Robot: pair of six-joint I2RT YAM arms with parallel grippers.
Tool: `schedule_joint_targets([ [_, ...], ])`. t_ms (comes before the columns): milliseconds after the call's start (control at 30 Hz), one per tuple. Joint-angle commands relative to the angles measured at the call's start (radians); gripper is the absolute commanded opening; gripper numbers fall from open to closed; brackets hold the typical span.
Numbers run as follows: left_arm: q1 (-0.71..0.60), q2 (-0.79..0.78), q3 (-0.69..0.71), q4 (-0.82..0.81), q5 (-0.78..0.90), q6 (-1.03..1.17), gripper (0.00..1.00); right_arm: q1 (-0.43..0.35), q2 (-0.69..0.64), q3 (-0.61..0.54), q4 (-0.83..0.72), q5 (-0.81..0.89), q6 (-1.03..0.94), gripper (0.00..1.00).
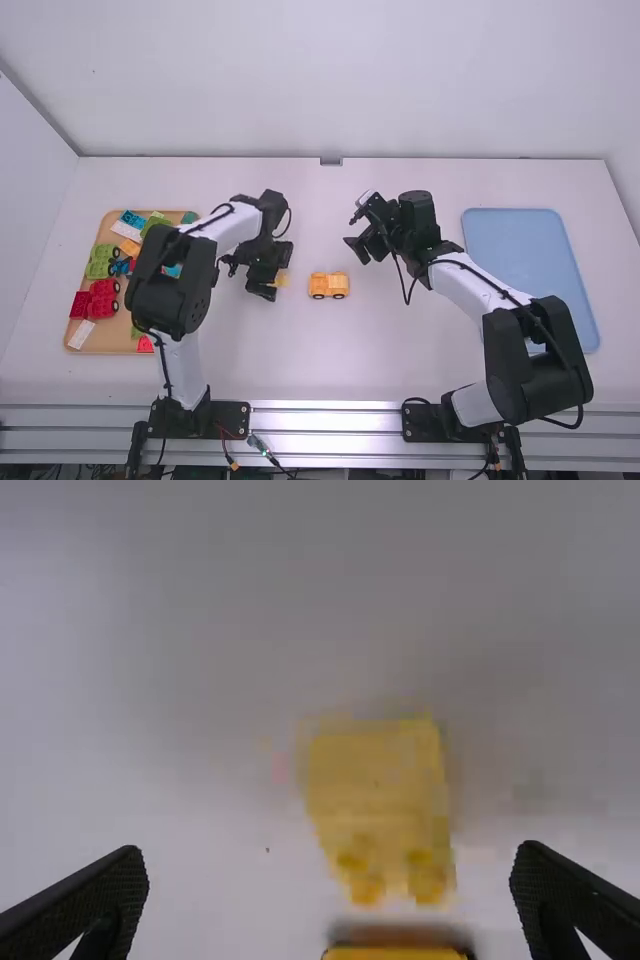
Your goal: Assemble lego blocks to make yellow taxi
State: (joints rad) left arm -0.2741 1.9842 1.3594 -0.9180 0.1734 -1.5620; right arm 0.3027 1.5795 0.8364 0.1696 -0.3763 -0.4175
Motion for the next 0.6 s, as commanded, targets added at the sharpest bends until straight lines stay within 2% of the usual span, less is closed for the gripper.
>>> schedule_joint_targets([
  [0,-0.007,0.004,0.113,-0.045,-0.083,0.284,0.99,-0.001,-0.031,-0.007,-0.006,0.041,0.002,0.98],
  [33,-0.006,0.004,0.119,-0.048,-0.085,0.302,0.99,-0.001,-0.031,-0.007,-0.009,0.046,0.002,0.98],
  [133,-0.006,0.004,0.241,-0.077,-0.078,0.811,0.99,-0.001,-0.031,-0.008,-0.021,0.079,0.002,0.99],
  [167,-0.006,0.004,0.246,-0.077,-0.078,0.835,0.99,-0.001,-0.031,-0.008,-0.021,0.079,0.002,0.98],
  [233,-0.003,0.004,0.298,-0.067,-0.089,1.074,0.78,-0.001,-0.031,-0.008,-0.020,0.089,0.001,0.98],
  [267,0.002,0.004,0.321,-0.065,-0.078,1.162,0.99,-0.001,-0.031,-0.008,-0.020,0.086,0.001,0.99],
  [533,0.005,0.004,0.335,0.008,-0.089,1.424,0.99,-0.001,-0.031,-0.008,-0.020,0.089,0.002,0.99],
  [567,0.006,0.004,0.335,0.008,-0.099,1.536,0.99,-0.001,-0.031,-0.008,-0.019,0.089,0.001,0.99],
])
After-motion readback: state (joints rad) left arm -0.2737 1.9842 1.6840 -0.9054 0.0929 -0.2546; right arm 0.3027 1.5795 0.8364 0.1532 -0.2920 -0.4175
